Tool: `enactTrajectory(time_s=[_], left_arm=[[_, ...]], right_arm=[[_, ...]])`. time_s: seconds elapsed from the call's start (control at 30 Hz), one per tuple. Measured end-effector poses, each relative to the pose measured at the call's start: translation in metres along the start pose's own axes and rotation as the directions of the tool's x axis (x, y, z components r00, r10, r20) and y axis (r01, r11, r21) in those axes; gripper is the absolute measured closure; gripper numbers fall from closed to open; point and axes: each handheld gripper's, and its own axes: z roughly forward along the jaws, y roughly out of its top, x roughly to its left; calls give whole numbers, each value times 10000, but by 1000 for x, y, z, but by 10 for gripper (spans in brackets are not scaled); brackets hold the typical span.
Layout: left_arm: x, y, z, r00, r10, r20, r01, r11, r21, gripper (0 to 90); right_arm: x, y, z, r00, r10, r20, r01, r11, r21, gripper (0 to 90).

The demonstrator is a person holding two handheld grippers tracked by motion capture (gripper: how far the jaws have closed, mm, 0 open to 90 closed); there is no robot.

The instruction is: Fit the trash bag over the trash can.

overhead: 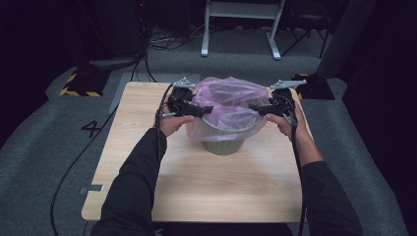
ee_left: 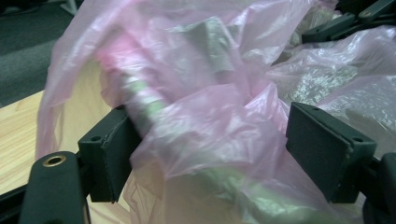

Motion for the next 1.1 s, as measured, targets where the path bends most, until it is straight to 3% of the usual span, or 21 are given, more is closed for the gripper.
enactTrajectory(time_s=[0.03, 0.1, 0.23, 0.37, 0.5, 0.6, 0.67, 0.7, 0.9, 1.0, 1.1], left_arm=[[-2, 1, -3, 9999, 125, -33, -125, 9999, -20, 186], [-5, 4, -10, 9995, 297, -104, -299, 9994, -161, 178], [-4, 8, -19, 9978, 501, -440, -520, 9977, -436, 192], [2, 11, -21, 9980, 259, -585, -302, 9968, -733, 222], [8, 13, -23, 9948, 145, -1011, -248, 9945, -1013, 295], [16, 13, -22, 9941, -151, -1076, 33, 9940, -1091, 355], [22, 12, -21, 9940, -272, -1057, 154, 9937, -1106, 435], [24, 11, -19, 9932, -442, -1079, 323, 9935, -1093, 442], [31, 10, -11, 9962, -658, -574, 585, 9908, -1218, 555], [30, 12, -7, 9937, -736, -841, 620, 9892, -1330, 558], [28, 15, -9, 9876, -943, -1253, 702, 9803, -1844, 437]], right_arm=[[1, -2, -4, 10000, -68, -44, 68, 9999, 93, 464], [4, -5, -10, 9994, -339, 25, 339, 9994, 89, 363], [8, 0, -26, 9990, -438, 81, 442, 9978, -490, 265], [9, 11, -38, 9984, -545, 125, 554, 9939, -952, 187], [6, 18, -46, 9979, -614, 208, 638, 9867, -1493, 184], [2, 23, -45, 9984, -396, 399, 462, 9825, -1806, 297], [-3, 25, -41, 9979, -234, 599, 342, 9820, -1860, 463], [-6, 26, -38, 9993, -147, 337, 204, 9841, -1764, 495], [-14, 25, -20, 9988, -6, 491, 62, 9935, -1138, 755], [-18, 24, -14, 9973, 132, 728, -45, 9930, -1180, 849], [-21, 22, -11, 9946, 213, 1012, -71, 9903, -1385, 892]])
